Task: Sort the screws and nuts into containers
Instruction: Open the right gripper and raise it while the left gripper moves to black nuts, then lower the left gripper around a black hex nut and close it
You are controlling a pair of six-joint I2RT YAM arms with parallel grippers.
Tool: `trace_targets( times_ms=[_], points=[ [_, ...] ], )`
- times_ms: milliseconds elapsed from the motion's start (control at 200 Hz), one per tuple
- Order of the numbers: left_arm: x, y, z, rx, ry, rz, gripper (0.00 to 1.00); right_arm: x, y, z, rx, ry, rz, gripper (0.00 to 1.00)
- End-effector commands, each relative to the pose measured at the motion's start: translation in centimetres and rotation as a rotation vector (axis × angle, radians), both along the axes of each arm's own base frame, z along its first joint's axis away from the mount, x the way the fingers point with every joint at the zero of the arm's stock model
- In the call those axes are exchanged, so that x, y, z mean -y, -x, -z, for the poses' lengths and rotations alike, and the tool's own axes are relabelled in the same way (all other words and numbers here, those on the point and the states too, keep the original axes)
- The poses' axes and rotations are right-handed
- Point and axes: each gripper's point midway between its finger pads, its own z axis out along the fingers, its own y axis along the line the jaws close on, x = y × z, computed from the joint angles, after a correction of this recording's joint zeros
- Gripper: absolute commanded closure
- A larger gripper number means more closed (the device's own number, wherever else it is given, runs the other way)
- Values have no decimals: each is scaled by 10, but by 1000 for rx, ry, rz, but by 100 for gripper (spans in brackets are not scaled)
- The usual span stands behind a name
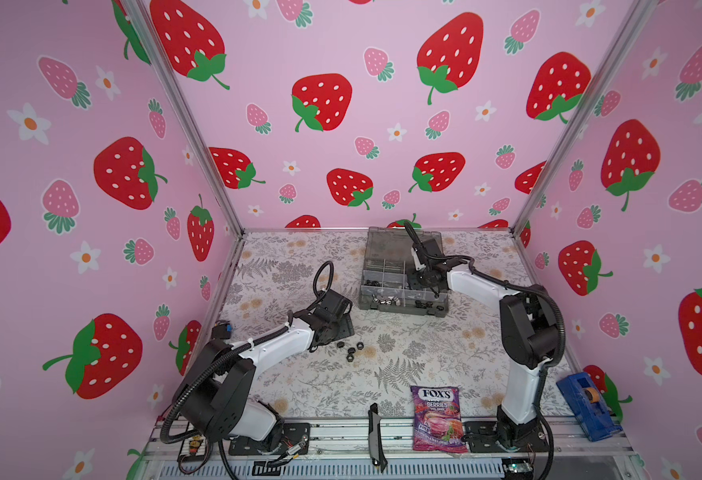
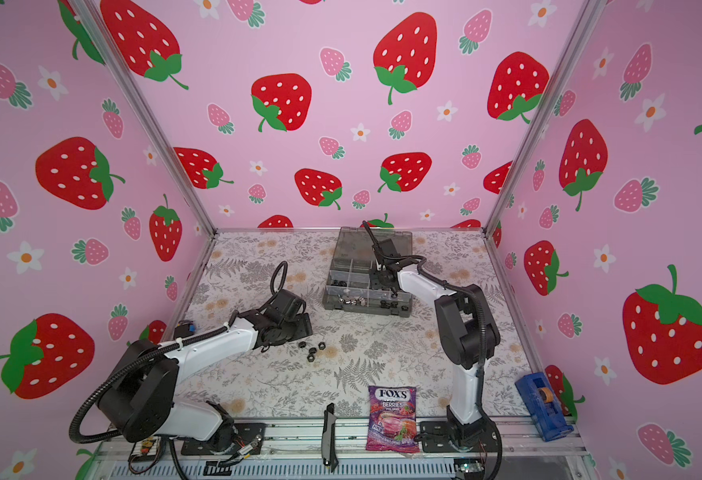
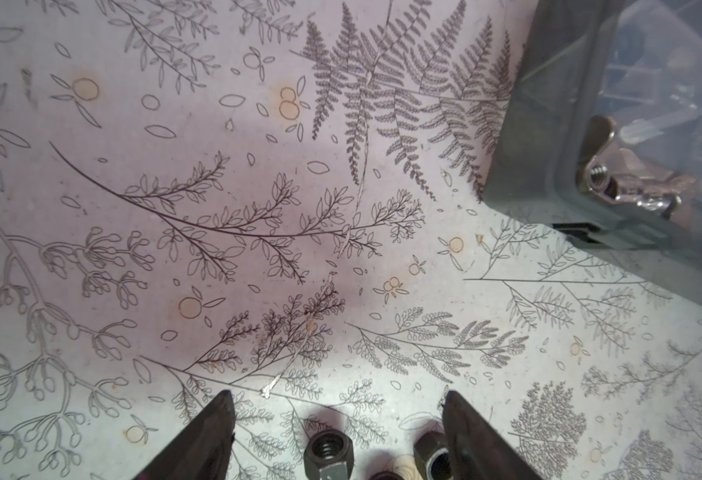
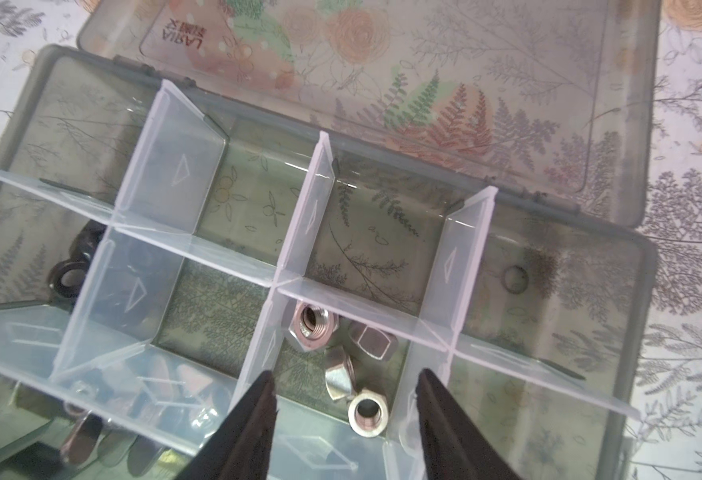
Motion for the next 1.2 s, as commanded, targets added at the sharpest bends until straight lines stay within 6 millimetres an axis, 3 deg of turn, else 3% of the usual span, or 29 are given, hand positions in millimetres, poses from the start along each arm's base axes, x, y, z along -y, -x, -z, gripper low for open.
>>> trace_targets(
  times_ms=[0,115,170,205,395,695,920,1190],
  points=[
    [1,0,-6,-4,-36,8,27,5,3,-38,88,-60,16,37],
    [0,8,-2,-27,-88,85,30,13,16,-56,134,-105,33,24],
    [-3,12,-1,-39,-127,135,32,18,23,-66,162,-129,45,13],
    [-6,15,0,-48,-159,168,33,22,28,-71,177,-140,54,0],
    [-18,26,8,-121,-305,342,35,50,50,-98,262,-181,147,0],
    [2,26,23,-172,-338,499,36,83,64,-132,380,-209,278,0],
    [2,20,29,-179,-365,502,40,85,65,-133,390,-215,290,0],
    [0,31,29,-201,-338,476,41,84,64,-126,375,-206,290,0]
  ],
)
